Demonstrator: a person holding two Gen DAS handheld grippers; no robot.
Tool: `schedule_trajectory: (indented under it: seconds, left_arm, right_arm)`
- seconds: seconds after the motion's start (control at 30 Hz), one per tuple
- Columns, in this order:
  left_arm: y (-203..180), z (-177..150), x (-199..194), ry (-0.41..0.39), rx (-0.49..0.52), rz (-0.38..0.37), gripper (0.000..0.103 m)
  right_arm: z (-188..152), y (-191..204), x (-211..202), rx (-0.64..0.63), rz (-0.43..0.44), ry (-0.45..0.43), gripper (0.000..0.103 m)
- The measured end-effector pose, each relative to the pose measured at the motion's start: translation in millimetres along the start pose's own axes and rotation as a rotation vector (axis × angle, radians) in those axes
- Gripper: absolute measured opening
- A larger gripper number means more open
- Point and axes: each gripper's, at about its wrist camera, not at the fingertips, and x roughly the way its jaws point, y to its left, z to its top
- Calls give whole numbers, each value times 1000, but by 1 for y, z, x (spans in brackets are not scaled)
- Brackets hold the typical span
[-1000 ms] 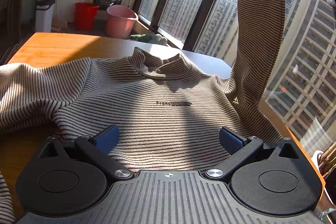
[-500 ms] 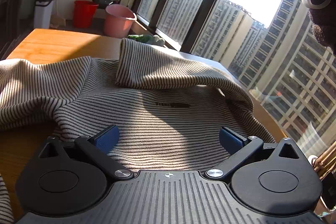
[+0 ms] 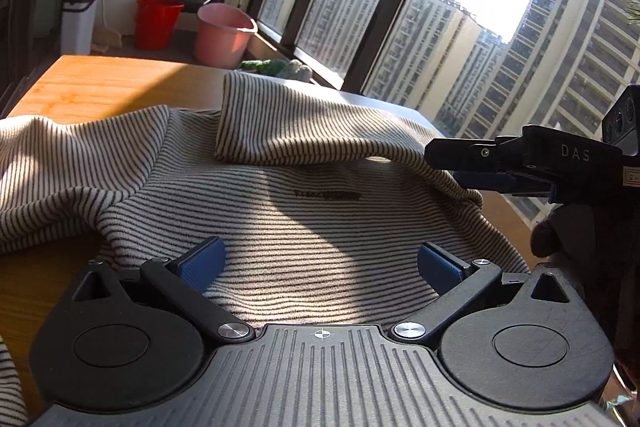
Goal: Fold clothes
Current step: 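Grasp the shirt edge with the left gripper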
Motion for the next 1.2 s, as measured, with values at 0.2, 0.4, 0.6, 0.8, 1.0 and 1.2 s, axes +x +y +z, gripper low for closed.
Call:
schedule_trajectory:
  seconds: [0.2, 0.4, 0.6, 0.8, 1.0, 1.2]
  left_arm:
    - [-1, 11, 1, 40, 22, 5, 103]
    - [25, 66, 9, -46, -85, 138, 68]
    - [39, 88, 59, 22, -94, 213, 65]
    - [3, 88, 52, -62, 111, 245, 16]
    - [-11, 104, -10, -220, 138, 225, 9]
    - [17, 81, -2, -125, 55, 268, 9]
  right_arm:
    - [-28, -11, -7, -16, 49, -70, 103]
    - [-29, -19, -21, 28, 100, -173, 103]
    - [-43, -20, -56, 13, 122, -403, 103]
    - [-39, -32, -53, 74, 129, -405, 103]
    - [-37, -39, -48, 118, 128, -400, 103]
    - [-36, -35, -43, 94, 118, -385, 103]
